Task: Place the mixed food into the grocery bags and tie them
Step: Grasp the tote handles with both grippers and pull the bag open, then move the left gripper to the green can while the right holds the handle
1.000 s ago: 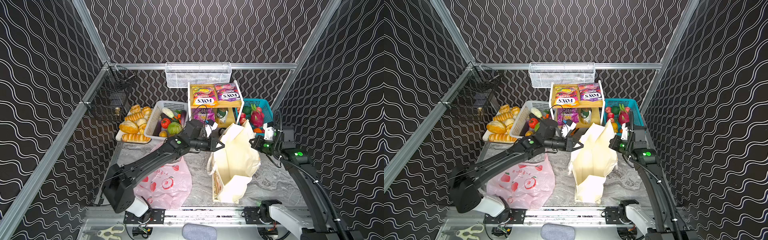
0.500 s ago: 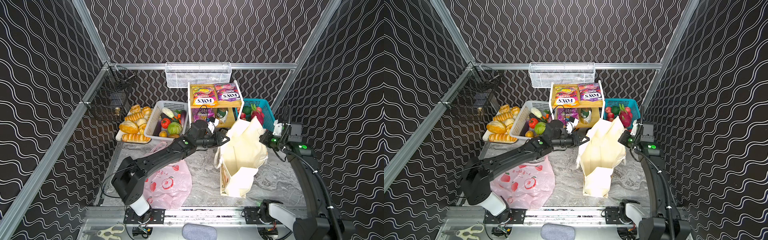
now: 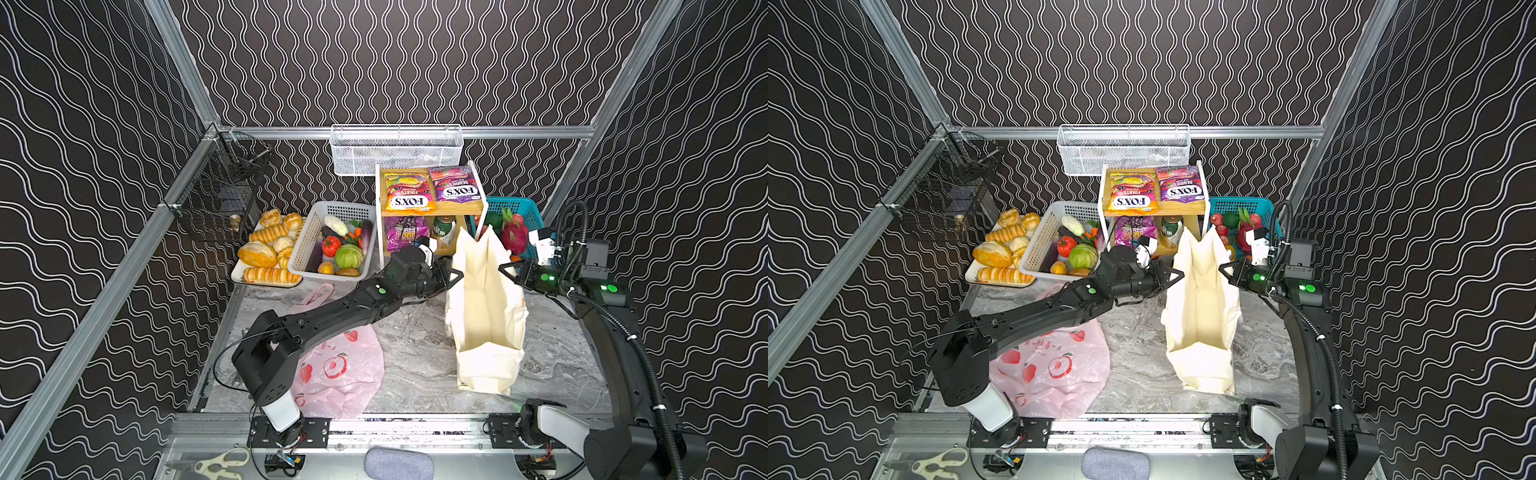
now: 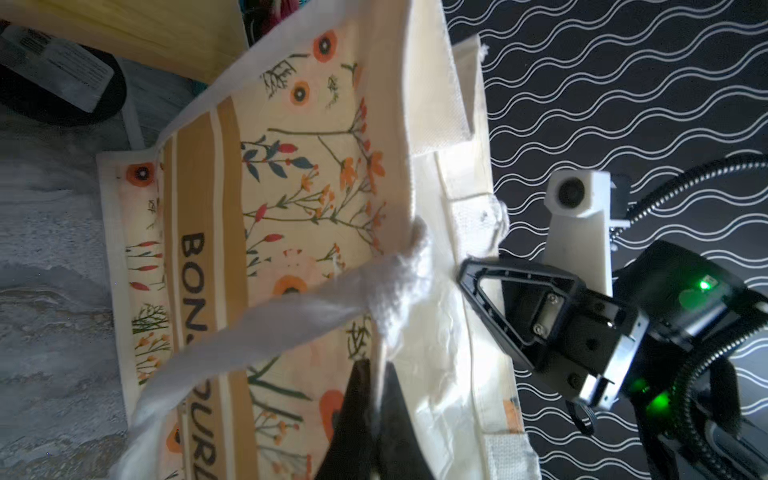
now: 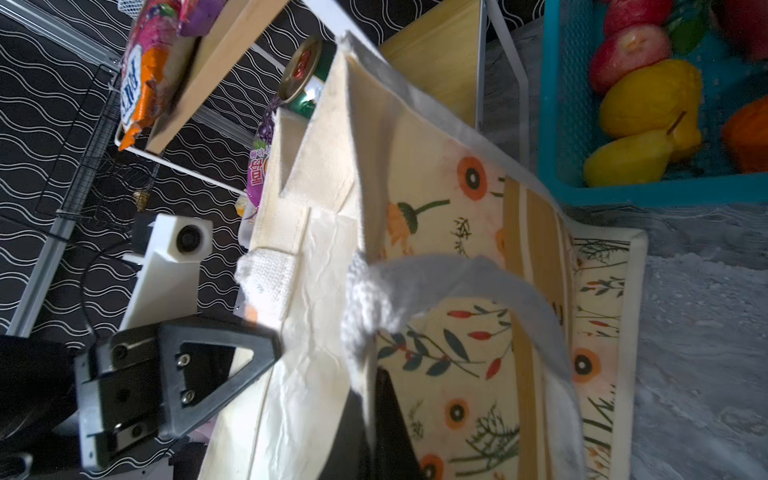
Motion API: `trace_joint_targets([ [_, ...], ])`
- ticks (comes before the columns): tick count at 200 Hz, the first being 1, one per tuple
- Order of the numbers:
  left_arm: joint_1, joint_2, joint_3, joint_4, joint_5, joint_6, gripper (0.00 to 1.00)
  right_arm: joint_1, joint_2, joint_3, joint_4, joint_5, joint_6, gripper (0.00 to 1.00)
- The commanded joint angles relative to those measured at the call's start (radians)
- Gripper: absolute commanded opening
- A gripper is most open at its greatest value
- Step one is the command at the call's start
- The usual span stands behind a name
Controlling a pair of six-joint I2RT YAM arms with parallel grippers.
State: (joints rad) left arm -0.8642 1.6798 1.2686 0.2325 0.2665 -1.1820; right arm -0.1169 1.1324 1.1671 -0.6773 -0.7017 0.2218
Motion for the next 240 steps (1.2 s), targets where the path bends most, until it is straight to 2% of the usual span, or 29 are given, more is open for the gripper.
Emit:
trace_joint_targets([
  [1,-0.005,-0.013,-0.012,0.066,-0.083,-0.050,0.07,0.002,-0.012,-0.010,-0.018,-0.008,-0.019,0.00],
  [9,-0.006,-0.014,-0.011,0.082,-0.080,-0.043,0.13,0.001,-0.017,-0.013,-0.023,0.038,-0.016,0.00],
  [26,-0.008,-0.019,-0.012,0.110,-0.053,-0.005,0.25,-0.001,-0.029,-0.021,-0.014,0.212,-0.001,0.01],
  [29,-0.009,-0.022,-0.013,0.111,-0.047,0.004,0.28,-0.001,-0.030,-0.020,-0.013,0.243,0.003,0.01],
  [38,-0.009,-0.033,-0.016,0.115,-0.031,0.043,0.47,-0.004,-0.026,-0.011,-0.016,0.313,0.011,0.01],
  [48,-0.009,-0.054,-0.024,0.106,-0.020,0.090,0.60,-0.014,-0.018,0.000,-0.019,0.346,0.009,0.01],
  [75,-0.009,-0.159,-0.041,0.000,-0.041,0.324,0.79,-0.037,-0.007,0.027,-0.005,0.386,0.004,0.00],
  [98,-0.009,-0.252,-0.053,-0.154,-0.191,0.572,0.81,-0.044,0.009,0.037,0.002,0.367,0.000,0.00],
  [115,-0.009,-0.275,-0.067,-0.220,-0.332,0.748,0.78,-0.044,0.015,0.034,0.015,0.324,-0.002,0.02],
  [133,-0.009,-0.245,-0.088,-0.195,-0.422,0.911,0.75,-0.044,0.010,0.029,0.022,0.253,0.006,0.18],
  [154,-0.009,-0.180,-0.126,-0.047,-0.420,1.078,0.72,-0.045,-0.020,0.010,0.046,0.222,0.036,0.42],
  [169,-0.009,-0.133,-0.167,0.114,-0.365,1.153,0.72,-0.044,-0.053,-0.007,0.061,0.235,0.057,0.50],
  [185,-0.009,-0.072,-0.195,0.300,-0.333,1.194,0.71,-0.044,-0.087,-0.021,0.068,0.255,0.070,0.55],
  [223,-0.009,0.104,-0.177,0.559,-0.404,1.243,0.72,-0.044,-0.155,-0.049,0.068,0.284,0.097,0.57],
  [240,-0.009,0.169,-0.140,0.623,-0.433,1.246,0.73,-0.045,-0.182,-0.058,0.067,0.295,0.102,0.57],
])
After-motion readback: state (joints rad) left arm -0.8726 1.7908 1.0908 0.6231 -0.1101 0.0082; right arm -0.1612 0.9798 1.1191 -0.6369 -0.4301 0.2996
